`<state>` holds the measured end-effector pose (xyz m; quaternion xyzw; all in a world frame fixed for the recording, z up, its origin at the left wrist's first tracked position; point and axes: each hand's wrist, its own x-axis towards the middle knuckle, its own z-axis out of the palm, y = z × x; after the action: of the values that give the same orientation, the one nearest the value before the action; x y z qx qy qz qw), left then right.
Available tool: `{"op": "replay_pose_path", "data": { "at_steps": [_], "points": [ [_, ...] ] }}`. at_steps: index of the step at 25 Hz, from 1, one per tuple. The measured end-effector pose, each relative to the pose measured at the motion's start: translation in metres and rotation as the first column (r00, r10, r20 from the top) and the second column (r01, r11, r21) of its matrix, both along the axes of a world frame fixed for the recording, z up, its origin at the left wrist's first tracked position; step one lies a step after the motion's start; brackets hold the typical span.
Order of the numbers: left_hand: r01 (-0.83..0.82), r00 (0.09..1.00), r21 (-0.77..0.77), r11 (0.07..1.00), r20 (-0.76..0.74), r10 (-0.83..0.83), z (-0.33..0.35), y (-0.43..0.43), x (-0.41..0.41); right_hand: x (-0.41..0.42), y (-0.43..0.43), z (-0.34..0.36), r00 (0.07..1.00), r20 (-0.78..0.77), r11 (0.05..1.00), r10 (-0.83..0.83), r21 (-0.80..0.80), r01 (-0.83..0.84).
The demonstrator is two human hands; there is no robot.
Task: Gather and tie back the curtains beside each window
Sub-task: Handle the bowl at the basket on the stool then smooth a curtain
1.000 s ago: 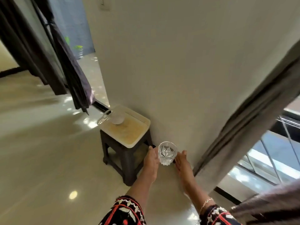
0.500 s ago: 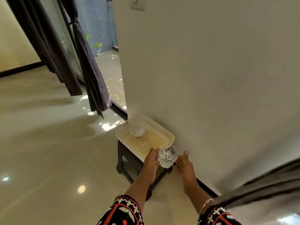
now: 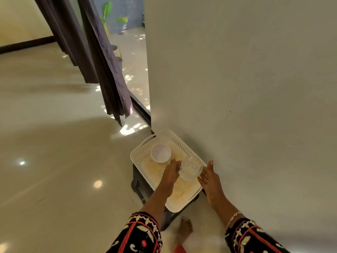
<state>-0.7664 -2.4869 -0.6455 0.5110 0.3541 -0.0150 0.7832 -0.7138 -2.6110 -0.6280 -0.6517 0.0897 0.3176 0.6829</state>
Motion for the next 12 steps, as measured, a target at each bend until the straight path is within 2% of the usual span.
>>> {"op": "replay_pose_path", "data": {
  "at_steps": [4,12],
  "points": [
    [0.037,0.998,0.060,0.997,-0.058,-0.034,-0.018,0.019,0.031,0.031,0.019,-0.023,0.997,-0.076,1.000,0.007,0.005,-0.006],
    [0.060,0.983,0.093,0.994,-0.178,-0.043,-0.069,0.046,0.065,0.069,0.039,-0.082,0.990,-0.126,0.995,0.057,-0.077,-0.067]
  ]
}}
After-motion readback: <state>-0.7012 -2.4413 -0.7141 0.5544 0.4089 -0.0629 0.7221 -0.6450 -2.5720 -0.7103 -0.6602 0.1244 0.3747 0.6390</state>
